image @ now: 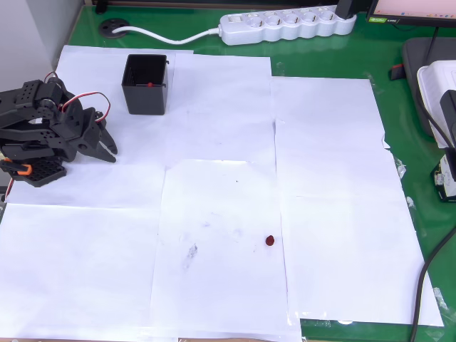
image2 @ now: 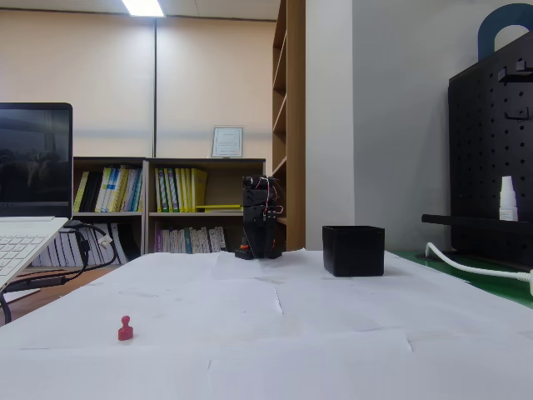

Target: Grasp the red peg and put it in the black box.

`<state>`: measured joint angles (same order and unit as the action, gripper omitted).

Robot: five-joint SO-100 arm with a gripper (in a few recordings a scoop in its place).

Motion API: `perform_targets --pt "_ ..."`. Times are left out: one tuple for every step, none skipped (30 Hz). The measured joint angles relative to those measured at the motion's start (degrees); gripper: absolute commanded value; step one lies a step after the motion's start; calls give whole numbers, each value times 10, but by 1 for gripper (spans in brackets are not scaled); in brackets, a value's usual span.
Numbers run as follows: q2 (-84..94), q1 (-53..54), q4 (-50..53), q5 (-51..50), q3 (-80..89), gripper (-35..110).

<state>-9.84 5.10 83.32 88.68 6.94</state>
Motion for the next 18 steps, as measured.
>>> perform_targets --pt "-1 4 0 0 0 0" --pt "-7 11 0 1 0 0" --pt "-11 20 0 4 -2 0" --pt "-11 25 0 4 -4 0" --pt "-11 24 0 4 -4 0" --pt "-11 18 0 4 -4 0" --pt "-11 18 0 4 -4 0" --pt "-11 18 0 3 -4 0" --pt "-11 18 0 3 -4 0" --pt "-11 18 0 3 -4 0" --pt "-11 18 0 3 -4 0" --pt "-11 18 0 3 -4 0" --pt "-11 18 0 3 -4 0" --pt "-11 18 0 3 -4 0" --pt "-11 18 0 3 -4 0" --pt "-11 18 -3 3 -4 0" --pt "-11 18 -7 5 -9 0" --pt "-11 17 -15 14 -13 0"
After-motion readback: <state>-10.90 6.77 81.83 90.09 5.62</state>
